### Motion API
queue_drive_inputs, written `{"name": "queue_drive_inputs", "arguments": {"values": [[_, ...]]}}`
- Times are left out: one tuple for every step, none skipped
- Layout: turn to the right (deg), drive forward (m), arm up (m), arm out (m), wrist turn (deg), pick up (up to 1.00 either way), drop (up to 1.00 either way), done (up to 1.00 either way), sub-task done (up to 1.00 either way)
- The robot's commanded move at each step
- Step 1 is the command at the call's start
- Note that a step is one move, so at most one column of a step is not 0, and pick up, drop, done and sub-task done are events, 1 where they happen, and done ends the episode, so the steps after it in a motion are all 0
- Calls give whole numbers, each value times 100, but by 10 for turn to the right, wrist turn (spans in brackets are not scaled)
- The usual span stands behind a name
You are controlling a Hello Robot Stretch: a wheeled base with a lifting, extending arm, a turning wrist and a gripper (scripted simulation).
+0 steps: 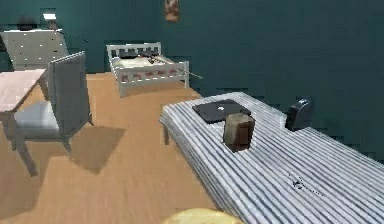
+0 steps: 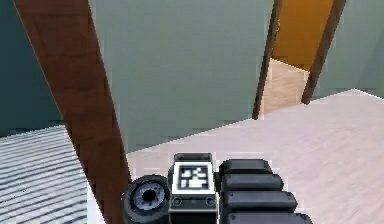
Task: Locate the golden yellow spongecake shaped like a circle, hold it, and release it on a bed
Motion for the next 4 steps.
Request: {"name": "queue_drive_inputs", "arguments": {"values": [[180,0,0,0,0,0,0,0,0],[0,20,0,0,0,0,0,0,0],[-360,0,0,0,0,0,0,0,0],[0,85,0,0,0,0,0,0,0]]}}
